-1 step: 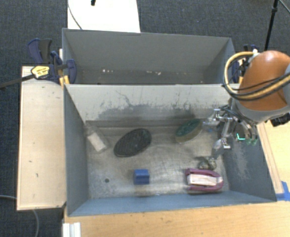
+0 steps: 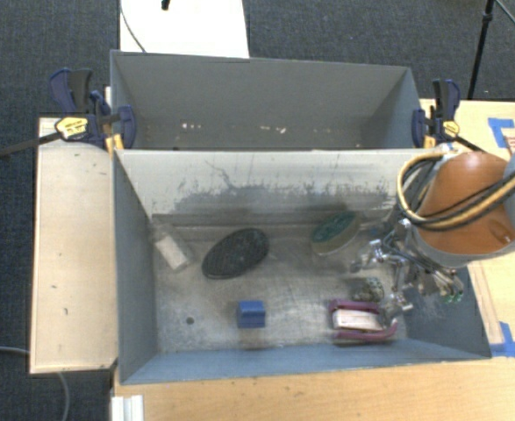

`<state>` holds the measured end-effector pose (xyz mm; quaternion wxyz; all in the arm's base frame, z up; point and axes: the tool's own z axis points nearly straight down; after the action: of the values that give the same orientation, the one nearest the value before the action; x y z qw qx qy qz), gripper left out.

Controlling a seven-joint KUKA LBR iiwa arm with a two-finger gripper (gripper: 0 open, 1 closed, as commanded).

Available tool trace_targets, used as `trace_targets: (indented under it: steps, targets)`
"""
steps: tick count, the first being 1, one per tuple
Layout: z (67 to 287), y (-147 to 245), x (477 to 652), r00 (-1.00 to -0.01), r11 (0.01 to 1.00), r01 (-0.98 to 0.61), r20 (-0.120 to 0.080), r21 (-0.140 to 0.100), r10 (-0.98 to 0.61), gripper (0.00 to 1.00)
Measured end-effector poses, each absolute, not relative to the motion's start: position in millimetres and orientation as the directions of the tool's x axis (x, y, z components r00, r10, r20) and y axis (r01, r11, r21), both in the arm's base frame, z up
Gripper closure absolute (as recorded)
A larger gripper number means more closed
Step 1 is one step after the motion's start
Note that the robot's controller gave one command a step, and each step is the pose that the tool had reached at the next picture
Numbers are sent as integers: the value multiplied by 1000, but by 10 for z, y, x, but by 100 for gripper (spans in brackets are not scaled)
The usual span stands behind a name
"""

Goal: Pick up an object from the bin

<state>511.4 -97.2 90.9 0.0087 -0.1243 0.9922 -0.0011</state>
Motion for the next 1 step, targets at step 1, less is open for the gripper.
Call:
trace_targets:
  steps: [1]
  targets:
    - [1015,-286,4765,-947,947,-321,-4,2,-321,0]
